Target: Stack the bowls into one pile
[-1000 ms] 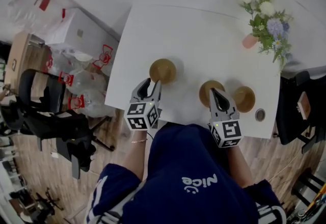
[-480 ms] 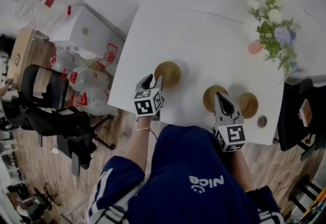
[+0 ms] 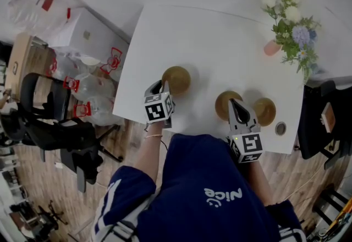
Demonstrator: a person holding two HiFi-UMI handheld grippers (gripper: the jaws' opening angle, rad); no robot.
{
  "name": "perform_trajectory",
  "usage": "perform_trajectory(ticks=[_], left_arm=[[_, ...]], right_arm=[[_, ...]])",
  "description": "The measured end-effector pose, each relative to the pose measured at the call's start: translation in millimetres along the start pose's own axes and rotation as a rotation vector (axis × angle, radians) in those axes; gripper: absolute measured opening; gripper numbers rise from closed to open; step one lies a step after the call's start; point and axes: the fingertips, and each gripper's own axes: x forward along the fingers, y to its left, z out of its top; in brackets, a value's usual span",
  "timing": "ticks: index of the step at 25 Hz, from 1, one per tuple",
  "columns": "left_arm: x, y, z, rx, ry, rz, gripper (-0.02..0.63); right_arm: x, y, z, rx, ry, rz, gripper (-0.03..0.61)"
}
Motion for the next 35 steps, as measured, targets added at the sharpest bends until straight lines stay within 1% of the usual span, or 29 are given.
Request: perform_trajectory(ticks=[3, 6, 11, 17, 21, 25, 30, 35], left_arm=[[2.0, 2.9, -0.9, -0.008, 0.000, 0.014, 0.053], [2.8, 2.0, 1.1, -0.008, -0.002, 0.017, 0.046], [3.7, 1.2, 4.8, -0.038, -0.038, 0.017, 0.038], [2.2, 2.6, 4.7, -0.103, -0.044, 0.002, 0.034], [-0.7, -0.4, 10.8, -0.126, -0.073, -0.009, 0.029], [-3.8, 2.1, 12.4, -0.186, -0.098, -0.005, 0.026], [-14.1, -9.4, 25.1, -0.151, -0.132, -0.040, 0.026], [-27.7, -30.2, 39.3, -0.164, -0.175, -0.101, 0.026]], right_arm=[[0.0, 0.4, -2.1, 0.000, 0.006, -0.001, 0.023], [0.1, 2.1, -3.3, 0.001, 0.009, 0.003, 0.023], [-1.5, 2.6, -4.4, -0.007, 0.012, -0.002, 0.023], [-2.6, -0.5, -6.7, -0.009, 0.016, -0.007, 0.023], [-5.1, -3.5, -7.7, -0.001, 0.013, -0.017, 0.023], [-7.4, -5.0, -8.7, 0.006, 0.009, -0.023, 0.023], [-10.7, -10.6, -11.0, 0.014, 0.007, -0.038, 0.023], [-16.4, -18.0, -13.4, 0.020, 0.005, -0.067, 0.023]])
